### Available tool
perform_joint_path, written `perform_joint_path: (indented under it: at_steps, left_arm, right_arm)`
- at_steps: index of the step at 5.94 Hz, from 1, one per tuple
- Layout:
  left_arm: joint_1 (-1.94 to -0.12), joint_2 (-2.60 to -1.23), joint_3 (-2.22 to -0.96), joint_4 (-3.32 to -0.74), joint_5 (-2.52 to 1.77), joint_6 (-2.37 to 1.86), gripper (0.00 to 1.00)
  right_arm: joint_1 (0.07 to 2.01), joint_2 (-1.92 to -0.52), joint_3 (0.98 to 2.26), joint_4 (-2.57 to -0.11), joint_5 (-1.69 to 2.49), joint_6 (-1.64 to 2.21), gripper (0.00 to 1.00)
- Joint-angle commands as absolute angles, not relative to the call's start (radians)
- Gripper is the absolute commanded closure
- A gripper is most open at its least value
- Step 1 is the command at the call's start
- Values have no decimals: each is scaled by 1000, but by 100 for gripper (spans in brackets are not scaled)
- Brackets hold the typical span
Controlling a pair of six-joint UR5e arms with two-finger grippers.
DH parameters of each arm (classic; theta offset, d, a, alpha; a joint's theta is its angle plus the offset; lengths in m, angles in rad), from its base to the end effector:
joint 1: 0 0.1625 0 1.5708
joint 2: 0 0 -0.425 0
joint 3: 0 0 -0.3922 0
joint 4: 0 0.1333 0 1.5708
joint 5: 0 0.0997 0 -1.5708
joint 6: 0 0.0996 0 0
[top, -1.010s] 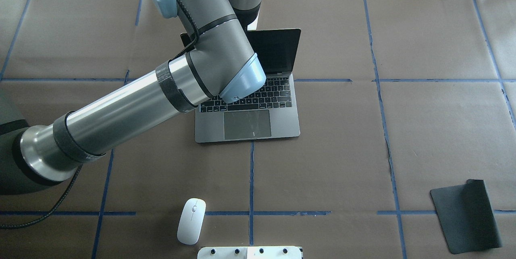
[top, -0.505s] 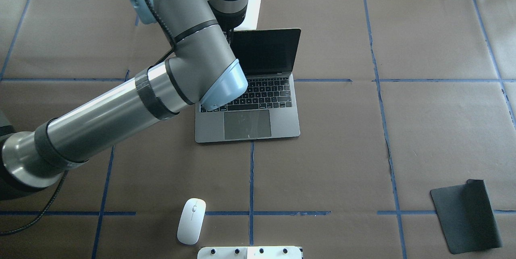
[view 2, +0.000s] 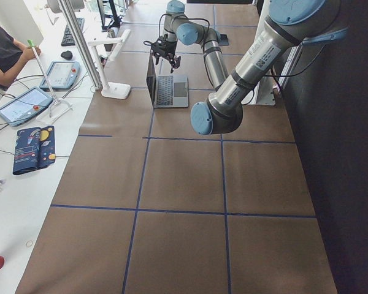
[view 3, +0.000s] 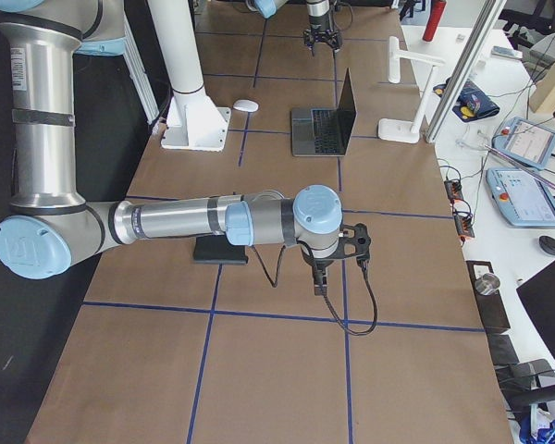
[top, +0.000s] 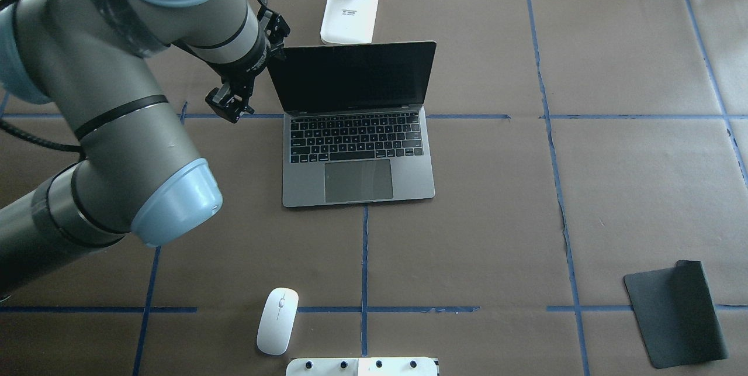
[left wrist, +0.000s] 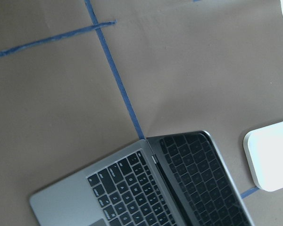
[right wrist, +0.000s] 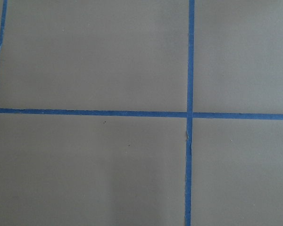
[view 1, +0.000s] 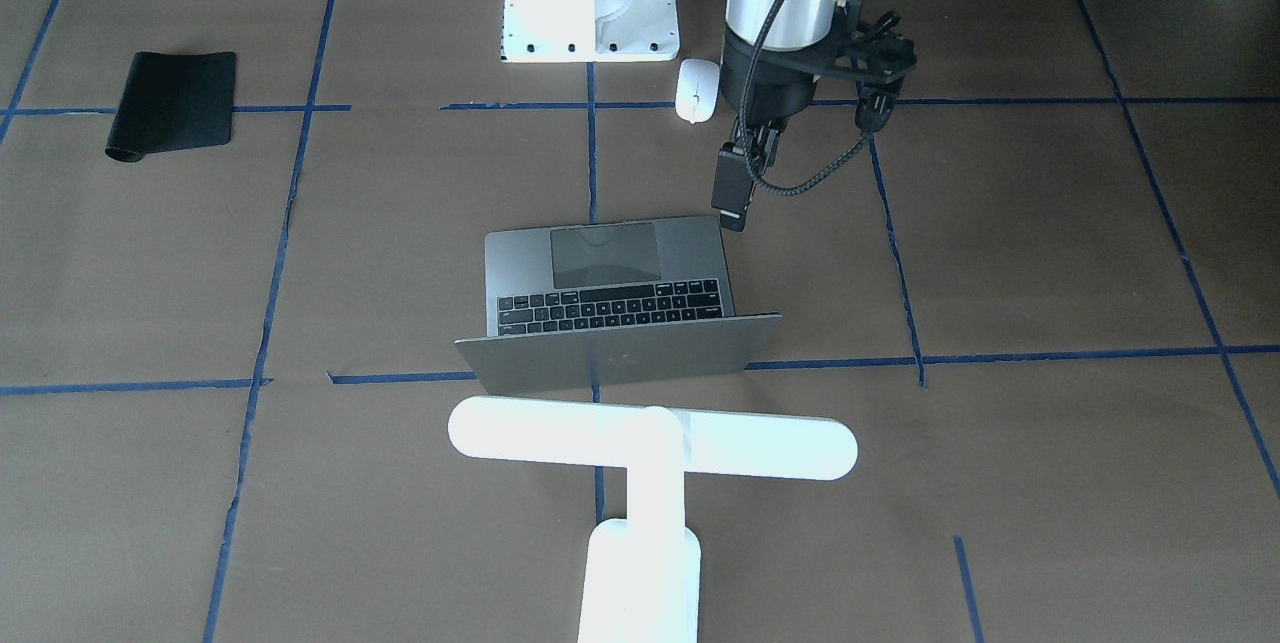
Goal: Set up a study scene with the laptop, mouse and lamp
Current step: 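Release the laptop and draw the left gripper back toward the robot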
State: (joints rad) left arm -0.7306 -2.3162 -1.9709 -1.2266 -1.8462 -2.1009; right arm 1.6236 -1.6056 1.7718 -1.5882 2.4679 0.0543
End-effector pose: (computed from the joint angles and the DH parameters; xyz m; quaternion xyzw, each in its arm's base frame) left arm 0.3673 -0.4717 0.1126 -0.0871 0.3970 -0.4944 0.7684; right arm 0.0807 -0.4762 0.5690 0.0667 -0.4325 0.0159 0.8990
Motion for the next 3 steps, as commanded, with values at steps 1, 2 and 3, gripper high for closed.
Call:
perform_joint_path:
  at_steps: [1,2,3]
  left_arm:
    - [-654,-2252,-2060,-1216,-1835,-1985,0]
    - [-643,-2215,-2063,-1259,-1844,-1895,0]
    - [-637,-2192,-2078,-1306,-1879,-1835,0]
  right_arm:
    - [1597,-1586,1816,-1594,2467,162,0]
    - [1586,-1603,1862,-1595,2467,199,0]
    - [1545,-1621,1917,-1597,2467,268,0]
